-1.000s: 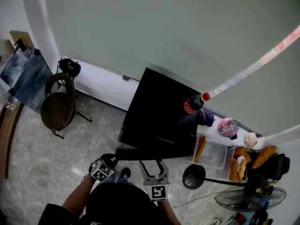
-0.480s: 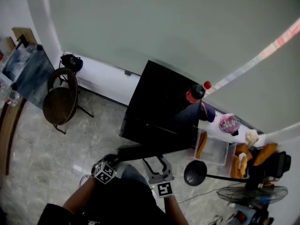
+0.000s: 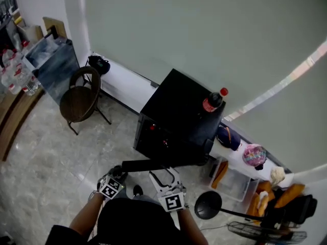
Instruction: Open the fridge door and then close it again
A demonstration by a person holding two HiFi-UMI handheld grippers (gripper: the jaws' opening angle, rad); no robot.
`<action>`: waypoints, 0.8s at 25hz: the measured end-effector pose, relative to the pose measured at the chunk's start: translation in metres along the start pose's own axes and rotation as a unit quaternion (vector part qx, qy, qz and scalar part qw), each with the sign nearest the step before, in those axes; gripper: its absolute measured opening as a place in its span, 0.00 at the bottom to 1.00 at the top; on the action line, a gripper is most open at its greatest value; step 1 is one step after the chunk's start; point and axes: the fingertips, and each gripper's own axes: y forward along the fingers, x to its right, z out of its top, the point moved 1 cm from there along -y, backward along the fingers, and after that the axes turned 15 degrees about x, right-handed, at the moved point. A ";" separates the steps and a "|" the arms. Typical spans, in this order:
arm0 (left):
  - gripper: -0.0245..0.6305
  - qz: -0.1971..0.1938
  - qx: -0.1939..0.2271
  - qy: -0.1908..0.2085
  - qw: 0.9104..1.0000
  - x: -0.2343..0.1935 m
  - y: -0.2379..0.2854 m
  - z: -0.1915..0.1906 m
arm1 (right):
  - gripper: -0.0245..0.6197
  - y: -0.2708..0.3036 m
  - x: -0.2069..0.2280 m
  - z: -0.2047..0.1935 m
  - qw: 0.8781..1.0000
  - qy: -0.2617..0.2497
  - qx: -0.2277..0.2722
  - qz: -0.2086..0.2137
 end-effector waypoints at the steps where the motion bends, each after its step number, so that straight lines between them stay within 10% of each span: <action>1: 0.13 0.009 0.001 -0.003 1.000 0.003 -0.002 -0.001 | 0.41 -0.002 -0.001 0.000 1.000 0.000 0.005 0.006; 20: 0.13 0.108 0.026 -0.052 0.992 0.082 -0.031 -0.026 | 0.41 -0.051 -0.032 -0.002 0.993 -0.011 0.054 0.108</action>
